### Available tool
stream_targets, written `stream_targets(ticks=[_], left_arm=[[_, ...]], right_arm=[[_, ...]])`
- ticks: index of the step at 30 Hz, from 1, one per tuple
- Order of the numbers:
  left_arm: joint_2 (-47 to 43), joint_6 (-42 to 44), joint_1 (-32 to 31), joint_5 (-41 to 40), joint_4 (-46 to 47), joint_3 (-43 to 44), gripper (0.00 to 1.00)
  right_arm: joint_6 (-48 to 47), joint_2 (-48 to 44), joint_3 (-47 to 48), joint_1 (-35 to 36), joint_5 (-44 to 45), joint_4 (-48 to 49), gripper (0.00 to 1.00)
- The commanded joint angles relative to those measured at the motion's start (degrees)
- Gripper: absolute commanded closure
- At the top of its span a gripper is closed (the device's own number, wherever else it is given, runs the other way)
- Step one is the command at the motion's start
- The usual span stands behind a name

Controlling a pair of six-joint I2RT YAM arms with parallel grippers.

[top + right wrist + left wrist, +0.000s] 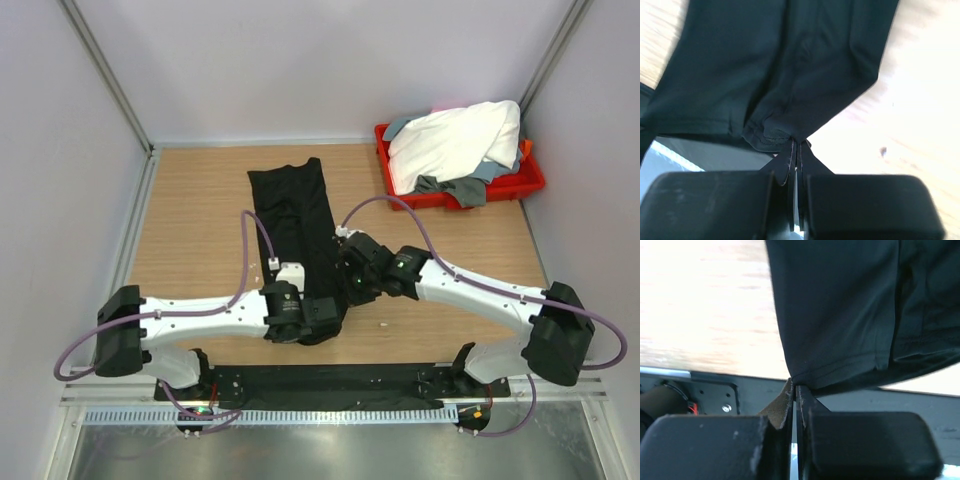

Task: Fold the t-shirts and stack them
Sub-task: Fold the tshirt

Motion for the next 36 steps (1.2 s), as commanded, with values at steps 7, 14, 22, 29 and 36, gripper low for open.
stream_targets(ticks=[7, 14, 22, 29, 36], left_arm=[[-5.6, 18.0, 17.2, 0.1, 4.2, 4.4, 1.00], [0.3, 32.4, 30.9, 5.7, 8.7, 9.7, 1.00], [9.4, 41.1, 41.2, 10.3, 11.3, 17.9, 1.00], [15.6, 44.6, 46.2, 11.9, 12.3, 23.2, 1.00], [21.7, 47.1, 48.9, 12.1, 11.5, 29.0, 1.00]], right_arm=[[-9.1, 10.4, 16.8, -8.9, -1.3, -1.9, 0.99], [-14.3, 19.9, 31.5, -14.4, -3.7, -5.0, 0.99], [-17.1, 28.9, 41.6, -18.7, -6.6, -7.2, 0.99], [-18.6, 34.7, 47.6, -21.7, -9.2, -8.0, 0.99], [-18.9, 39.4, 51.2, -23.9, -12.4, -7.6, 0.99]])
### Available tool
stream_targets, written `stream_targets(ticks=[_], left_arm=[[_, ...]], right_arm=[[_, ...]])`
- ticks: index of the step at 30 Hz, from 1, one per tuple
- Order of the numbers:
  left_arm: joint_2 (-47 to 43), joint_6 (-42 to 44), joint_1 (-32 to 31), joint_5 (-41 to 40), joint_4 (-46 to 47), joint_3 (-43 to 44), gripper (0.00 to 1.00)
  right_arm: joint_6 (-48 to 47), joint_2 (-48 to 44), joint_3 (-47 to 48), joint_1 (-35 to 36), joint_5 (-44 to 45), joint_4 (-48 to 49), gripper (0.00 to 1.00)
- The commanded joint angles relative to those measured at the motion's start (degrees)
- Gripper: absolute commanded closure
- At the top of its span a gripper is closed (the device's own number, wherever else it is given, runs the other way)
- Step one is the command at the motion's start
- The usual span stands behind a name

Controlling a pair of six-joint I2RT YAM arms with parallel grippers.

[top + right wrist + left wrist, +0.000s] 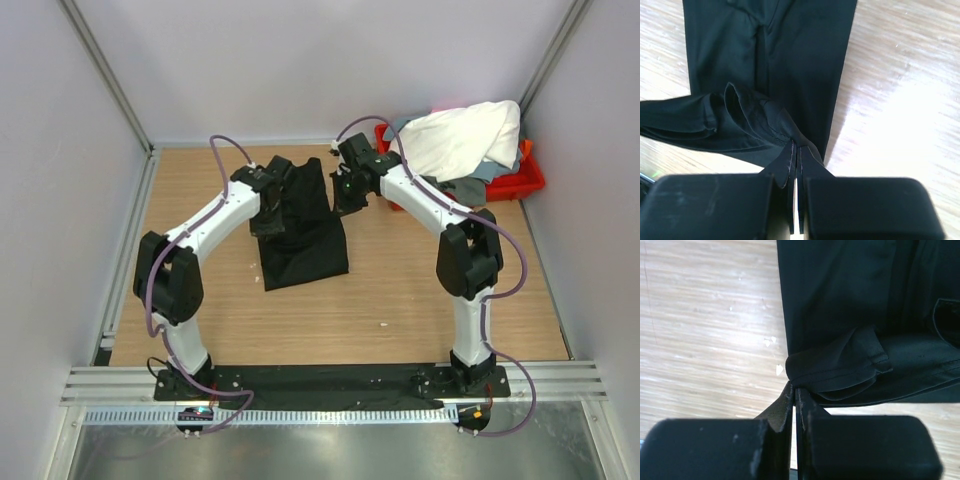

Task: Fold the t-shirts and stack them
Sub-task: Fold the tshirt

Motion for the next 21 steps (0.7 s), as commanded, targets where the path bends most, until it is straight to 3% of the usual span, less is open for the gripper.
stream_targets(ticks=[1, 21], left_arm=[[2.1, 2.7, 1.2, 0.3, 0.2, 4.2, 1.00], [11.2, 4.2, 6.7, 0.3, -0.6, 10.6, 1.00]], right_arm=[[-1.1, 1.5, 3.9, -0.6, -2.8, 0.5, 0.99], [-2.6, 13.2, 16.5, -2.5, -8.3, 0.6, 0.98]])
